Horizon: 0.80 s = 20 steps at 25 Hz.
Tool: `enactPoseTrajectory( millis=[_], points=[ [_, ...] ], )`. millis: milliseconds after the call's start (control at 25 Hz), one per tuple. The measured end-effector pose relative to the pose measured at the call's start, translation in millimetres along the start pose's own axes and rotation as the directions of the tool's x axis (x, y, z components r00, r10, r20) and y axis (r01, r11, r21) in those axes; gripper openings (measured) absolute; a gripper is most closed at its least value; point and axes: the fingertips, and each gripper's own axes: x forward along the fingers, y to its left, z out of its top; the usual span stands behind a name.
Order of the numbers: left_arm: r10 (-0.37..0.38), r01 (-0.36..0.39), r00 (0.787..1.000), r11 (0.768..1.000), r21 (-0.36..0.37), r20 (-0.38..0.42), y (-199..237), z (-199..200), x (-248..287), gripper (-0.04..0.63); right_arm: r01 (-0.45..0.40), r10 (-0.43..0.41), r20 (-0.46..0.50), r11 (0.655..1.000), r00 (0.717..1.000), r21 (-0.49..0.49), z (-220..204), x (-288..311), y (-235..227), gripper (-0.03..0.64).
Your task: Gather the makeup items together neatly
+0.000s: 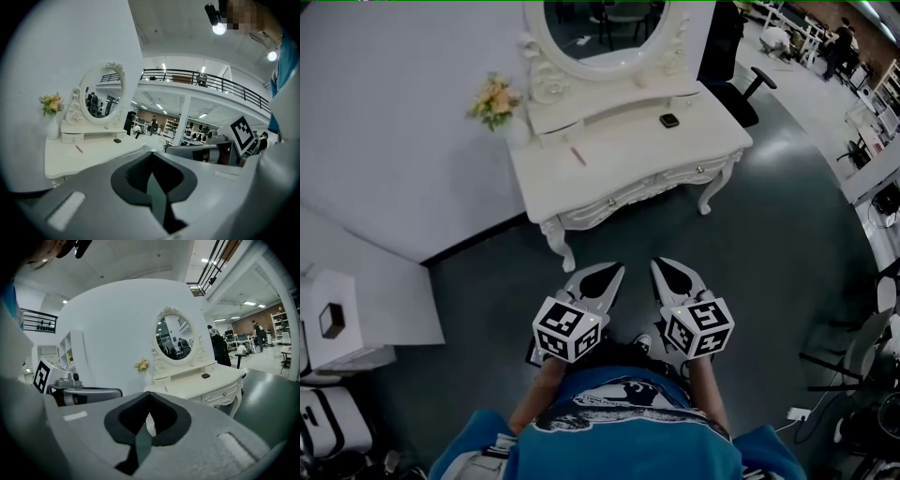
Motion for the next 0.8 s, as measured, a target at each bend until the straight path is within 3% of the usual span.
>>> enactPoseTrajectory(
  millis=[440, 800],
  points=[
    [-0.018, 0.018, 1.0, 1.0, 0.012, 0.015, -45, -4, 40, 0.012, -0.008, 0.008, 0.004, 1.0, 1.0, -0.01, -6, -41, -41, 0.003],
    [0.015, -0.014, 1.0, 1.0, 0.015, -0.006, -73, -19, 48, 0.012, -0.056, 0.056, 0.01, 0.998, 0.998, 0.02, -17, -61, -57, 0.003]
  ],
)
